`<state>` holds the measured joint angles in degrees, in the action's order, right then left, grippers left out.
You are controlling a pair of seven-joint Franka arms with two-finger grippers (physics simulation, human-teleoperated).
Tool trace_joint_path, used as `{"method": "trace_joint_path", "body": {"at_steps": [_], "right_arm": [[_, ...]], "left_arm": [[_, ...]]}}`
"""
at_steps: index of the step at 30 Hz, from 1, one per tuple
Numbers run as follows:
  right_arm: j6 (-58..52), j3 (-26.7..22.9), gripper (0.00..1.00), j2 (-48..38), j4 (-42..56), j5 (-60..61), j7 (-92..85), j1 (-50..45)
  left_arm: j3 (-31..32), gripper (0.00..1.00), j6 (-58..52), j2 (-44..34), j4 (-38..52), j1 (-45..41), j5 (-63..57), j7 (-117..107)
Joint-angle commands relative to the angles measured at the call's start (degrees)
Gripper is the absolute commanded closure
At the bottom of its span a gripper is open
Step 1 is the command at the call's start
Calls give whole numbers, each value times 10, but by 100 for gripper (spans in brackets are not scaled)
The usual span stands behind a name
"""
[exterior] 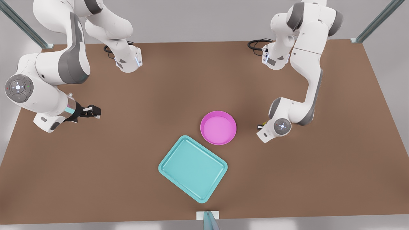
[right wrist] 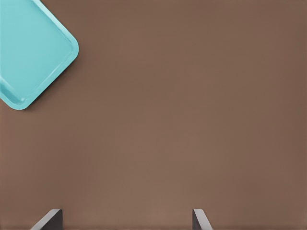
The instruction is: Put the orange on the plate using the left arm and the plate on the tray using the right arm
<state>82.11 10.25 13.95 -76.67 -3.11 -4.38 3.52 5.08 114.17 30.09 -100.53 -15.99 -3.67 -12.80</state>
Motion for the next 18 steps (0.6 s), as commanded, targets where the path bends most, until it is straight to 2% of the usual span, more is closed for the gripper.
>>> {"method": "trace_joint_path", "body": {"at_steps": [1, 4, 7, 8, 11, 12, 13, 14, 15, 16, 17, 18], "right_arm": [[0, 0, 0, -1, 0, 0, -1, 0], [0, 0, 0, -1, 0, 0, -1, -1], [0, 0, 0, -1, 0, 0, 0, -1], [0, 0, 0, -1, 0, 0, 0, -1], [0, 0, 0, 4, -1, 0, 0, -1], [0, 0, 0, 5, -1, 0, 1, -4], [1, 0, 0, 7, -1, 0, 11, -9], [1, 2, 0, 21, -5, 22, 11, -11], [39, 6, 0, 34, -40, 72, 12, -17], [115, 7, 0, 35, -101, 99, 43, -37], [221, 9, 0, 35, -173, 142, 82, -69], [349, 9, 0, 43, -228, 171, 112, -114]], "left_arm": [[1, 31, -128, 38, 102, -66, 55, -197], [1, 31, -129, 109, 209, -155, 84, -310], [8, 31, -124, 128, 228, -179, 88, -360], [8, 0, -123, 134, 228, -178, 87, -357], [8, 0, -127, 134, 228, -177, 82, -352], [-2, 0, -142, 106, 229, -175, 76, -345], [-50, 0, -285, 41, 243, -134, 87, -219], [-103, 0, -384, 7, 275, -118, 82, -145], [-190, 0, -448, -8, 323, -118, 85, -52], [-239, 0, -504, -13, 362, -117, 83, 15], [-293, 0, -523, -14, 388, -117, 85, 57], [-322, 0, -519, -40, 384, -110, 84, 102]]}}
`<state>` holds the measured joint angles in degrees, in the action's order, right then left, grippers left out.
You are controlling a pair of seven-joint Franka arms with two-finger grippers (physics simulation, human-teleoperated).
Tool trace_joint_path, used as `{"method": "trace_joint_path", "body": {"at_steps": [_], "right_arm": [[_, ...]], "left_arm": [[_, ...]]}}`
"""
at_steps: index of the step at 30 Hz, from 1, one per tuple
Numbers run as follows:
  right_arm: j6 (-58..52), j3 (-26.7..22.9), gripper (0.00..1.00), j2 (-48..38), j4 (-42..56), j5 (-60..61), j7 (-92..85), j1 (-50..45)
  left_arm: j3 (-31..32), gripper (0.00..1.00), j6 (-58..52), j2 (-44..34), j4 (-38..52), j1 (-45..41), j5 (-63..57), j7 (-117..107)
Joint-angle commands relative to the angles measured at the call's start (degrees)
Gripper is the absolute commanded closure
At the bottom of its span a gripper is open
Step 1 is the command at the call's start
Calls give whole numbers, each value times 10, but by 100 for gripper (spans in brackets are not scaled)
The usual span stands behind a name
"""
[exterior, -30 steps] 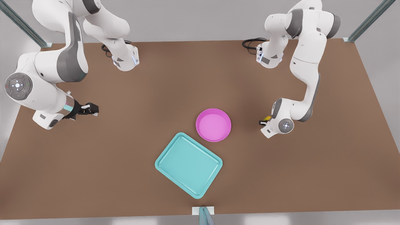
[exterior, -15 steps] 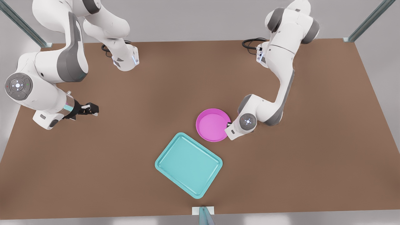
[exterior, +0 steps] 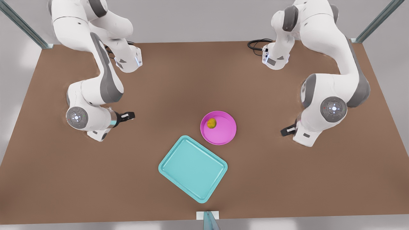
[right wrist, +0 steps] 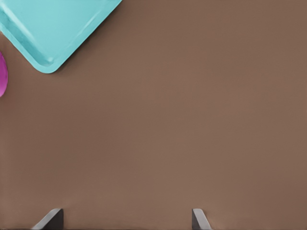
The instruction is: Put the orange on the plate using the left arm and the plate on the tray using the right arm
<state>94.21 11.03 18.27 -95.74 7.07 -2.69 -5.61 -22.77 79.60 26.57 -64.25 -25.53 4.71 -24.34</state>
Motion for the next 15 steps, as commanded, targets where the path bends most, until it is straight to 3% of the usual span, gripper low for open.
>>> {"method": "trace_joint_path", "body": {"at_steps": [1, 2, 3, 6, 9, 15], "right_arm": [[327, 1, 0, 15, -66, 102, 139, -65], [403, 1, 0, 21, -91, 138, 197, -99], [468, 1, 0, 37, -107, 153, 264, -132], [600, 1, 0, 112, -88, 159, 389, -209], [677, 1, 0, 170, -69, 166, 427, -251], [710, 1, 0, 204, -70, 174, 435, -263]], "left_arm": [[45, 0, -133, -62, -33, 79, -9, 227], [186, 0, -39, -150, -146, 172, -94, 225], [211, 0, -15, -173, -168, 189, -100, 229], [210, 0, -9, -139, -105, 185, -101, 228], [208, 0, -8, -136, -105, 186, -97, 229], [209, 0, -8, -136, -105, 187, -95, 230]]}}
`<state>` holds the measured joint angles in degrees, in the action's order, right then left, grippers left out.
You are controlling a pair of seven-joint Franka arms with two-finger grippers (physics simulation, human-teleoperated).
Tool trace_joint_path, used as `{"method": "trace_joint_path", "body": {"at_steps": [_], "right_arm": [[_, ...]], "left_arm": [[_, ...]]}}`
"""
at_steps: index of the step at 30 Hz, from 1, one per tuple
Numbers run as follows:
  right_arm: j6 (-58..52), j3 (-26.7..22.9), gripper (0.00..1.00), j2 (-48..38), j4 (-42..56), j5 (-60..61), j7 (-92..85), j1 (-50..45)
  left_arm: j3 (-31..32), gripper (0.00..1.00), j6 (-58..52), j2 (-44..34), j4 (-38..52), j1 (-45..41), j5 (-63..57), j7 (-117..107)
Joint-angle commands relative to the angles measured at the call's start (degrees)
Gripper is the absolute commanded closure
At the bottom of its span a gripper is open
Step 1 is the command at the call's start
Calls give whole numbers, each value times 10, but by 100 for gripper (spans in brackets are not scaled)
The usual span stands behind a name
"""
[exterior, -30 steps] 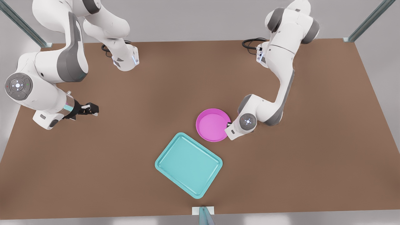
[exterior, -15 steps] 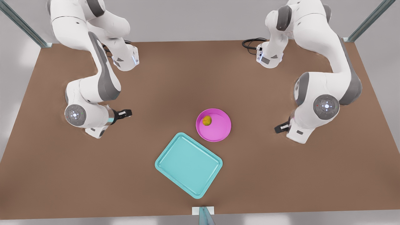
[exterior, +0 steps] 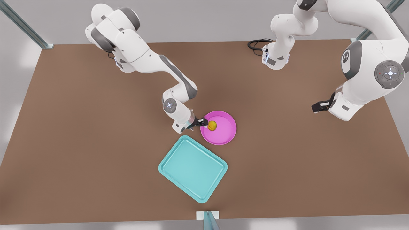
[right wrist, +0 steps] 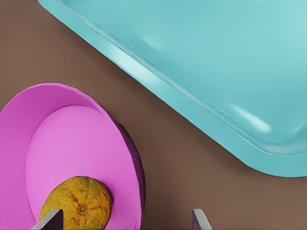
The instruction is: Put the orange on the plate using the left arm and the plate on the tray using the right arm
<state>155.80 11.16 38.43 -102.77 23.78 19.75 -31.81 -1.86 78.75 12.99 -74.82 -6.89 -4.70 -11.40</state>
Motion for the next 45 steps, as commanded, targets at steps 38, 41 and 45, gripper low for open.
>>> {"method": "trace_joint_path", "body": {"at_steps": [38, 41, 45], "right_arm": [[78, 0, 68, 50, 6, 6, 70, -16], [72, 0, 79, 49, 11, 6, 72, -14], [57, 0, 79, 45, 16, 6, 73, -13]], "left_arm": [[1, 0, -18, -4, 1, -2, 10, 92], [1, 0, -18, -4, 0, -2, 10, 92], [1, 0, -18, -4, 0, -2, 10, 92]]}}
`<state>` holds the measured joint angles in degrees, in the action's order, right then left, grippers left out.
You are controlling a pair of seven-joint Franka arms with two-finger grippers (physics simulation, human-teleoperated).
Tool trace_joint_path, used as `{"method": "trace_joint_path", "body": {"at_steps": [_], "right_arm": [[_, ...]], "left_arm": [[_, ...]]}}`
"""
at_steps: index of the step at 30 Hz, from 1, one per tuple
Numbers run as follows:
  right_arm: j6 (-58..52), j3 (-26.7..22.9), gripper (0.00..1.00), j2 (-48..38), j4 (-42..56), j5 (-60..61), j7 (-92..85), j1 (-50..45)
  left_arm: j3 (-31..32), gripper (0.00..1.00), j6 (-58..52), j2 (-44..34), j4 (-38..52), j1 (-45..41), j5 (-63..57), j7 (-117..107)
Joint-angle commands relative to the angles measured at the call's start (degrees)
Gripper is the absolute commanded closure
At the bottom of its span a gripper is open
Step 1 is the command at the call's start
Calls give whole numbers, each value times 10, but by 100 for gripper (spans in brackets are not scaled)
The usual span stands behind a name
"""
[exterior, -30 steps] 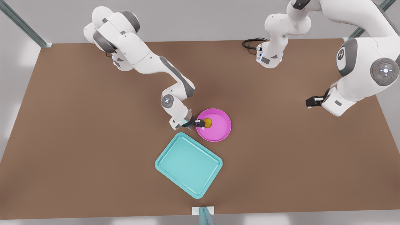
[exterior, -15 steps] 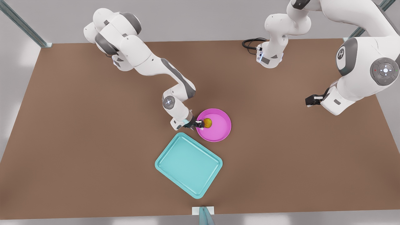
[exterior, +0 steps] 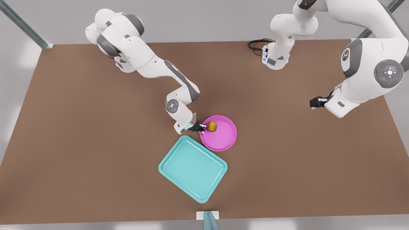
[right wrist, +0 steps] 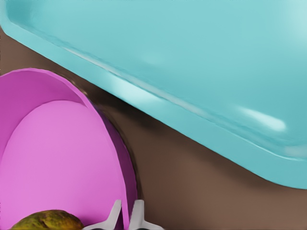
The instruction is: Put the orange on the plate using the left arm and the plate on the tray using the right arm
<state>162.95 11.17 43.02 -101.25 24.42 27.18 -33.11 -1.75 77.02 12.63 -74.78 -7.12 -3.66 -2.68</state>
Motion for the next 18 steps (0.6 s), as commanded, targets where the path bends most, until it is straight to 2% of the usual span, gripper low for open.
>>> {"method": "trace_joint_path", "body": {"at_steps": [1, 11, 16, 18], "right_arm": [[-14, 0, 79, -1, 4, 0, 0, 0], [-15, 0, 79, -30, 47, 3, 5, 27], [-184, 0, 79, -29, 135, 2, 2, 136], [-244, -1, 79, -17, 163, 0, -52, 177]], "left_arm": [[0, 0, 0, -2, 1, 0, 0, 5], [0, 0, -1, -2, 0, 0, 0, 5], [0, 0, -1, -2, 1, 0, 0, 5], [0, 0, -1, -2, 1, 0, 0, 5]]}}
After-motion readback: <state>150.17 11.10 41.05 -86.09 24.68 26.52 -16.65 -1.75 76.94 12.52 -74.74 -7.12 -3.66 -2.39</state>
